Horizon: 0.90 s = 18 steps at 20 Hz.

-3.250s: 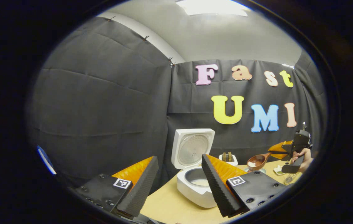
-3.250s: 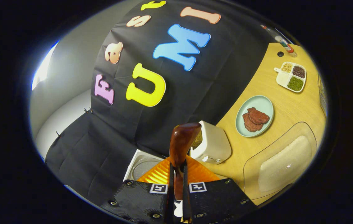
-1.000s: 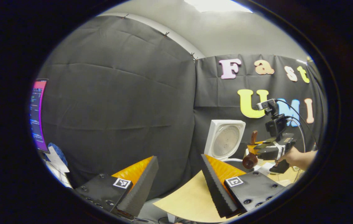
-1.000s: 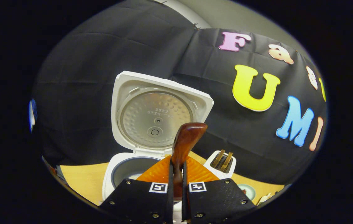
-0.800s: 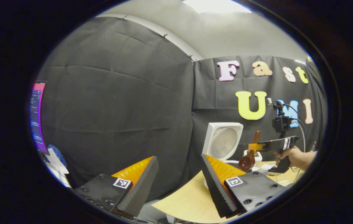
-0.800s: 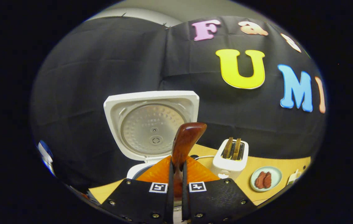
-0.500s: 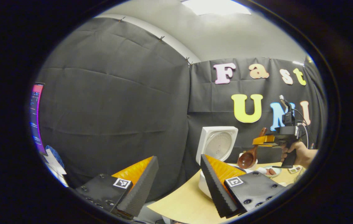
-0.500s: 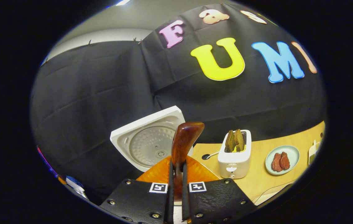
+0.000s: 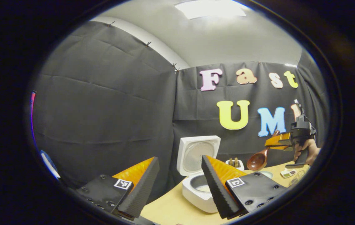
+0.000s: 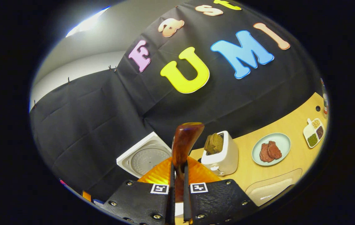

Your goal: Close the left gripper, press the button to open the rice cooker; take a wooden spoon from the chopstick holder with the right hand, scoop a spoonful of rice and pour it into the rice cooker, then put the wooden spoon back into the chopstick holder.

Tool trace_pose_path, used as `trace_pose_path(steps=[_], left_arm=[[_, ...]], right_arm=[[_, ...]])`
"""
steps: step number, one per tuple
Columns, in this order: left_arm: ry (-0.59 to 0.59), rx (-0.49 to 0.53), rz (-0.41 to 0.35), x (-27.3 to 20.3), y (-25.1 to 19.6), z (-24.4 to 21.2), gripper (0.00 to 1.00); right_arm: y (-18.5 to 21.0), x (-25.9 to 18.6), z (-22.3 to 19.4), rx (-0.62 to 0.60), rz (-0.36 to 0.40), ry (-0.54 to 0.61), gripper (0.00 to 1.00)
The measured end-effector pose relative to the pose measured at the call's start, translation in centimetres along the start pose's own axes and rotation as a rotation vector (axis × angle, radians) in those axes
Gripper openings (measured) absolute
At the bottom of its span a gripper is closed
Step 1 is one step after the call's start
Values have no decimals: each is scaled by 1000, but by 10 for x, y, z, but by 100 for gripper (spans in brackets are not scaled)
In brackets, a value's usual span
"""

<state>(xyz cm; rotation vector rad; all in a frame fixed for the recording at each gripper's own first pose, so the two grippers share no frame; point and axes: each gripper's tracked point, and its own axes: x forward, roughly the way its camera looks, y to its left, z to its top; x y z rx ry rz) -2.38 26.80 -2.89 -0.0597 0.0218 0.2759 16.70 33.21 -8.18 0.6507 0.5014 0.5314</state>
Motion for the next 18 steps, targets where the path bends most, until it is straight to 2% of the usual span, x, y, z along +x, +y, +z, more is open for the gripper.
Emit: trace_pose_path(steps=[1, 2, 9, 10, 15, 16, 18], left_arm=[[-6, -1, -11, 2, -8, 3, 95], [-9, -4, -26, 2, -19, 6, 99], [-20, -14, -91, 5, -76, 11, 98], [-15, -15, -100, 7, -84, 10, 94], [-24, -14, -139, 9, -120, 18, 98], [-26, -12, -146, 10, -127, 19, 91], [-29, -9, -161, 11, -140, 21, 94]], right_arm=[[-11, -10, 8, 2, -16, -13, 11], [-22, -20, 15, 3, -32, -28, 10], [-98, -87, 55, -4, -159, -109, 11], [-106, -96, 59, -6, -176, -122, 11], [-157, -136, 76, -21, -272, -162, 11], [-168, -146, 78, -24, -294, -170, 11], [-191, -161, 80, -28, -339, -182, 11]])
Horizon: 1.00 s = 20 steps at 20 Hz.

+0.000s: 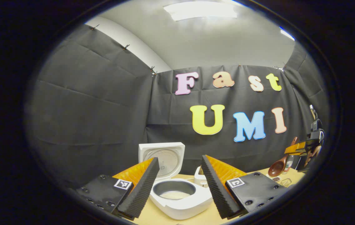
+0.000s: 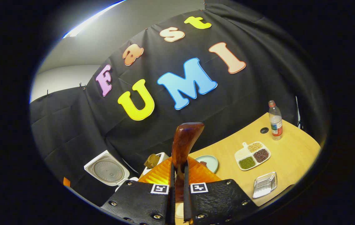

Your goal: Close the left gripper, press the button to open the rice cooker; take a wooden spoon from the chopstick holder with the right hand, scoop a spoonful of rice and pour it into the rice cooker, then put the wooden spoon back into the chopstick holder.

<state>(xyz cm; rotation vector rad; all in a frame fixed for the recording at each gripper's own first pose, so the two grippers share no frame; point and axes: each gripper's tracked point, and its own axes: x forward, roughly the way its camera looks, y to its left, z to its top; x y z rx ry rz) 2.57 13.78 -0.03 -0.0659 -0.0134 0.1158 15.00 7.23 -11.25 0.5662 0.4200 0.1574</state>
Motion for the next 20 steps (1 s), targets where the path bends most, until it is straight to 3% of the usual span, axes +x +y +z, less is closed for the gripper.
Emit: trace_pose_path(steps=[2, 3, 4, 12, 20], left_arm=[[-6, 1, -13, 0, -12, 3, 91], [-6, 2, -21, 1, -19, 4, 94], [-5, 4, -26, 2, -24, 4, 91], [-6, 28, -37, -6, -53, 9, 94], [4, 64, 1, -20, -49, 14, 94]], right_arm=[[-27, -7, 2, -7, -46, -9, 11], [-40, -10, 3, -11, -67, -12, 11], [-55, -14, 3, -15, -90, -16, 11], [-145, -27, -14, -27, -253, 4, 11], [-198, -15, -51, -3, -359, 59, 11]])
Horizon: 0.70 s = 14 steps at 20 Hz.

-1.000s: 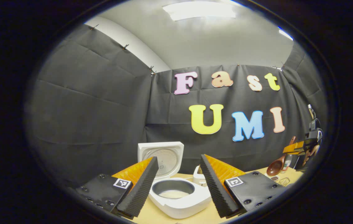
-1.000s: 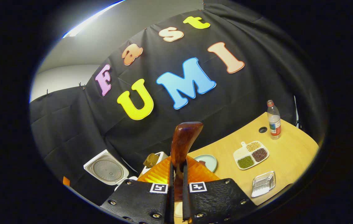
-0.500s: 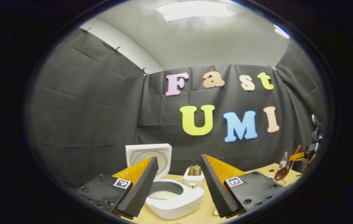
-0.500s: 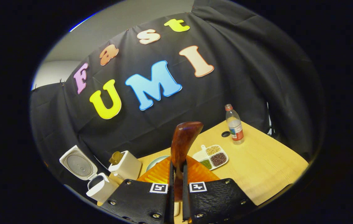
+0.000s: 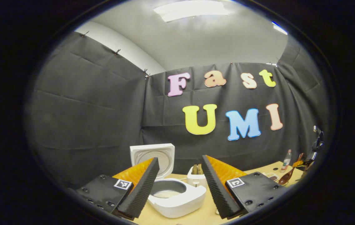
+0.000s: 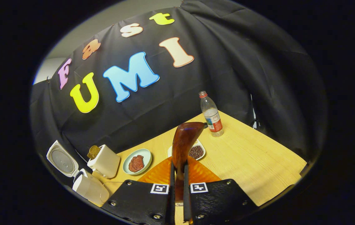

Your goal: Close the left gripper, press the button to open the rice cooker; take a wooden spoon from the chopstick holder with the right hand, scoop a spoonful of rice and pour it into the rice cooker, then put the wooden spoon back into the chopstick holder.

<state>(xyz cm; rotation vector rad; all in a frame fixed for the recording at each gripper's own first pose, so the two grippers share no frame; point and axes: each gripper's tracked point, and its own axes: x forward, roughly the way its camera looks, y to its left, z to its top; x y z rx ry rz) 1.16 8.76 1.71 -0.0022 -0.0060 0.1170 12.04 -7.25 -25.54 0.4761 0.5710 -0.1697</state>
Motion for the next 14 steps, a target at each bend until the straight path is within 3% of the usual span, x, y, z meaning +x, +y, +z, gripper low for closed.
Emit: trace_pose_path(steps=[5, 6, 7, 11, 14], left_arm=[[-1, 21, 14, -6, -4, 3, 98], [1, 21, 14, -5, -4, 3, 94], [3, 20, 15, -5, -4, 2, 98], [-6, 20, 13, -4, -6, 4, 94], [-14, 23, 6, -2, -9, 6, 91]], right_arm=[[-5, 9, -25, 8, -15, 35, 11], [-7, 12, -27, 0, -17, 41, 11], [-7, 11, -32, -12, -15, 57, 11], [-12, 12, -46, -54, -30, 92, 13], [-4, 5, -38, -81, 8, 53, 17]])
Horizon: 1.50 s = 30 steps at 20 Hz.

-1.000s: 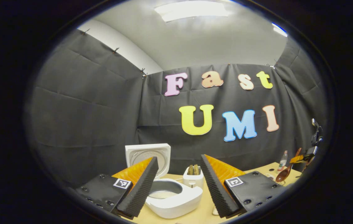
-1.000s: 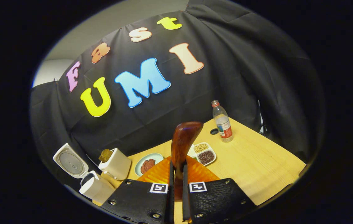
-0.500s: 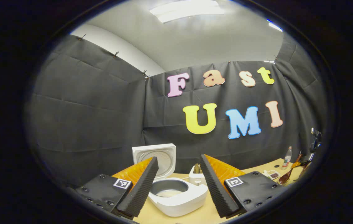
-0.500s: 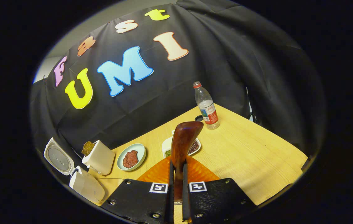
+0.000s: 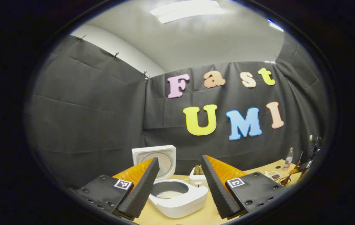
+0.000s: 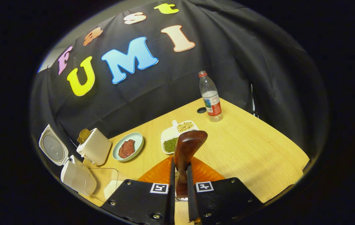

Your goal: Close the left gripper, press the button to open the rice cooker; take a wooden spoon from the chopstick holder with the right hand, scoop a spoonful of rice and pour it into the rice cooker, then put the wooden spoon back into the chopstick holder.

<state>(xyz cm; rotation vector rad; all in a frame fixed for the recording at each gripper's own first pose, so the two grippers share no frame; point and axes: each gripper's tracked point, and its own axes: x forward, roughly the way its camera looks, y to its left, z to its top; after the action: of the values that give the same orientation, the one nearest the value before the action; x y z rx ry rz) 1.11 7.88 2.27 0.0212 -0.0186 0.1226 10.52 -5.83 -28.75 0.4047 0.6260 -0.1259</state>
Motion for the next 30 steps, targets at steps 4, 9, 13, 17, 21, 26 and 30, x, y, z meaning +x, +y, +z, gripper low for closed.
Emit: trace_pose_path(steps=[4, 9, 13, 17, 21, 26, 30], left_arm=[[-1, -20, -6, 7, -2, -3, 91], [11, -16, -9, 19, 4, -12, 91], [19, -39, -11, 32, 15, -18, 91], [28, -47, 6, 54, 37, -26, 91], [17, -22, 36, 87, 72, -26, 91], [1, 3, 75, 143, 117, -19, 91], [-14, 37, 85, 193, 137, -11, 91]], right_arm=[[-14, -15, 16, -79, -45, -55, 55], [-28, -46, 45, -173, -128, -162, 98], [6, -84, 72, -257, -87, -251, 98], [43, -117, 95, -289, -46, -331, 98], [76, -144, 103, -333, -29, -386, 98], [105, -157, 99, -350, -38, -427, 98], [128, -172, 99, -363, -45, -462, 98]])
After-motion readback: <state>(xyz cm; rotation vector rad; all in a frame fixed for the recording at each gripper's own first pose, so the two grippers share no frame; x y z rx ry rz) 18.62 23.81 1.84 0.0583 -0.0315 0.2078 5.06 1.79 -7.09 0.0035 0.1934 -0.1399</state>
